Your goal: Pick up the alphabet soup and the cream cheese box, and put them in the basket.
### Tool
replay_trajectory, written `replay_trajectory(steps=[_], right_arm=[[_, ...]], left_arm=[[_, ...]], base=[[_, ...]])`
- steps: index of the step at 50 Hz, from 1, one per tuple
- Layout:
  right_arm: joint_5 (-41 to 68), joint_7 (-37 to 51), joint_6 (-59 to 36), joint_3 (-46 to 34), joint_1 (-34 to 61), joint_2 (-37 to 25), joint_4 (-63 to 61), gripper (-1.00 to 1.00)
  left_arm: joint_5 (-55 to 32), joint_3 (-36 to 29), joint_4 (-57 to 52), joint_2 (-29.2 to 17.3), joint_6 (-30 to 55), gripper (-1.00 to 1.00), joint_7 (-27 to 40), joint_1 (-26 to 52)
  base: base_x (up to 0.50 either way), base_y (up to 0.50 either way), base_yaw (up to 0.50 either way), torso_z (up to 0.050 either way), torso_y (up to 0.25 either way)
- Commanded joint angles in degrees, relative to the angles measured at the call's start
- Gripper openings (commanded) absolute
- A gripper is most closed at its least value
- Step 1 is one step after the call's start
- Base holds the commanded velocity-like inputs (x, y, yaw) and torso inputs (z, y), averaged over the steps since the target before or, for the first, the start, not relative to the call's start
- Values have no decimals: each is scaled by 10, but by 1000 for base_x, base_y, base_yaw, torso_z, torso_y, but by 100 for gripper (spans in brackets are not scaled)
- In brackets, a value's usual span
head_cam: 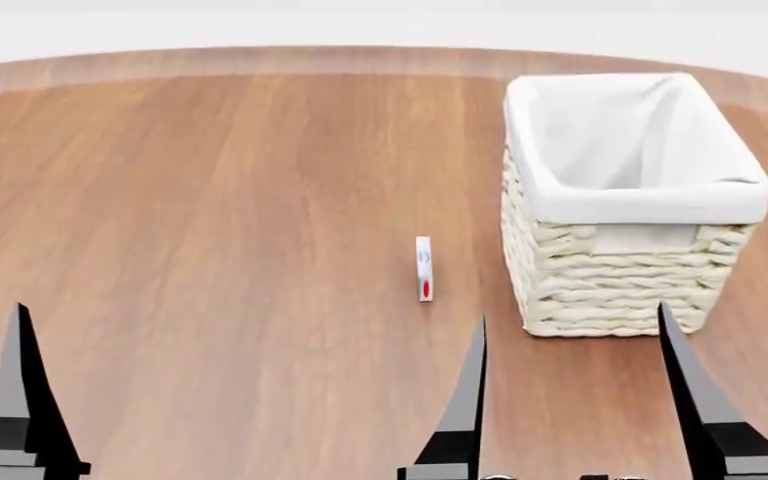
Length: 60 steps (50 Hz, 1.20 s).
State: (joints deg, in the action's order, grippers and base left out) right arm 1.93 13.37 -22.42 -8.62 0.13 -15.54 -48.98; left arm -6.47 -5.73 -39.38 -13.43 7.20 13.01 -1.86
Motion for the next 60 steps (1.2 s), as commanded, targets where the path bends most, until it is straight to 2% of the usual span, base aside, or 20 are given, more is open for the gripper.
replay_trajectory(steps=[1,26,31,60], right_arm=[[5,4,2,0,0,-4,3,100],[17,7,33,5,-7,-16,27,100],[21,8,6,4,7,-17,12,100],[30,15,6,-2,15,-22,20,100]], left_arm=[[6,-7,0,-4,-2,100,4,1],[1,-20,2,-8,3,100,10,8],[0,-21,7,-9,1,100,11,11],[-3,-23,11,-15,1,100,24,13]], base=[[164,0,0,0,0],[172,0,0,0,1],[171,0,0,0,0],[172,0,0,0,0]])
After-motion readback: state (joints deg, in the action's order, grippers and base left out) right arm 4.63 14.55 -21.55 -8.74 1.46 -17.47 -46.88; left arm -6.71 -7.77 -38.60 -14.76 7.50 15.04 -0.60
